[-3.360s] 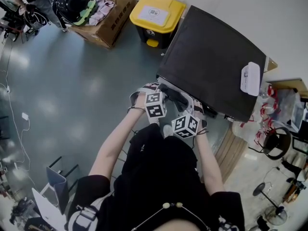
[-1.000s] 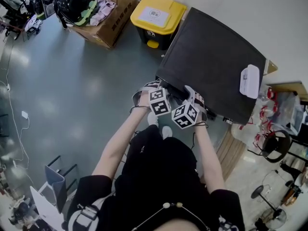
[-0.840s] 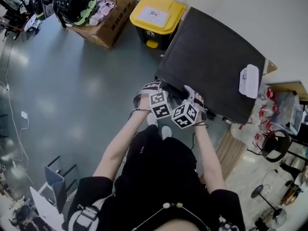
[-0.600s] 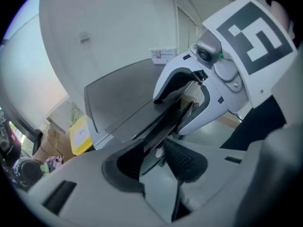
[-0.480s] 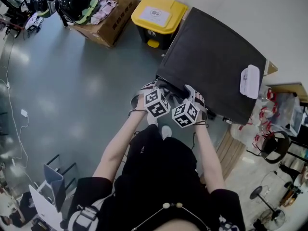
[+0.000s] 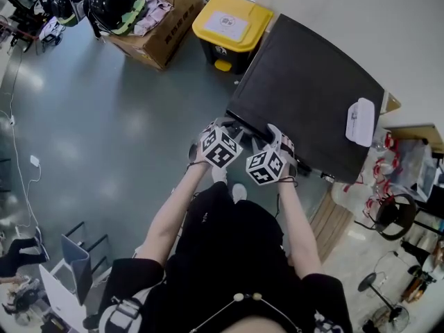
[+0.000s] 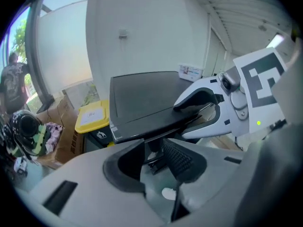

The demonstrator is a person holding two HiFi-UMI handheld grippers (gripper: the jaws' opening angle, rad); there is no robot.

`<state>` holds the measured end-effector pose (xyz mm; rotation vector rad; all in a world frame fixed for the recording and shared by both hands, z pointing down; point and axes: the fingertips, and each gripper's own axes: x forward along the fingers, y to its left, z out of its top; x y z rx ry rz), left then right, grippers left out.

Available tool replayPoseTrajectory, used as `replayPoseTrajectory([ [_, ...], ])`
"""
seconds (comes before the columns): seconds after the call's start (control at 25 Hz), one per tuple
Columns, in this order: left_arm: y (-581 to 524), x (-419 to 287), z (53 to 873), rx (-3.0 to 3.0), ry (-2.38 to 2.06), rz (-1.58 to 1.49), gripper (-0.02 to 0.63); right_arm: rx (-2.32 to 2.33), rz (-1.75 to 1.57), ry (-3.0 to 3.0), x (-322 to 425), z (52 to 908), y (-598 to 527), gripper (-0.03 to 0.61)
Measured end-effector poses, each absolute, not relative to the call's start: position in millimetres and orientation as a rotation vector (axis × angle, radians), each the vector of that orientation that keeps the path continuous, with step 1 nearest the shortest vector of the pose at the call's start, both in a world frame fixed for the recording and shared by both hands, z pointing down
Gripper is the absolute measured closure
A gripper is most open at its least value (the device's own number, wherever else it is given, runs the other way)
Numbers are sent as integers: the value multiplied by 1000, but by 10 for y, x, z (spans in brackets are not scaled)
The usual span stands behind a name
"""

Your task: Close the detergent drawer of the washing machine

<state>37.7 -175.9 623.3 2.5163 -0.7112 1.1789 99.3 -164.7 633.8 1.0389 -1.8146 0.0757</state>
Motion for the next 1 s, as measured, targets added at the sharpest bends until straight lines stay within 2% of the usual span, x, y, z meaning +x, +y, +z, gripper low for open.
replayPoseTrajectory([
  [0.56, -1908, 404, 6273, 2273, -814, 801, 503, 1128, 90, -1745, 1027, 6332, -1703, 328],
  [0.64, -1946, 464, 6286, 2223, -827, 732, 505, 1154, 65, -1720, 1043, 6325, -1738, 370],
  [0.68, -1957, 487, 6297, 2197, -835, 713, 503, 1156, 55, -1712, 1041, 6325, -1747, 368],
  [0.72, -1964, 491, 6302, 2178, -845, 699, 528, 1153, 51, -1712, 1035, 6326, -1751, 368],
  [1.0, -1927, 503, 6329, 2210, -826, 698, 528, 1123, 45, -1732, 1045, 6318, -1745, 364],
])
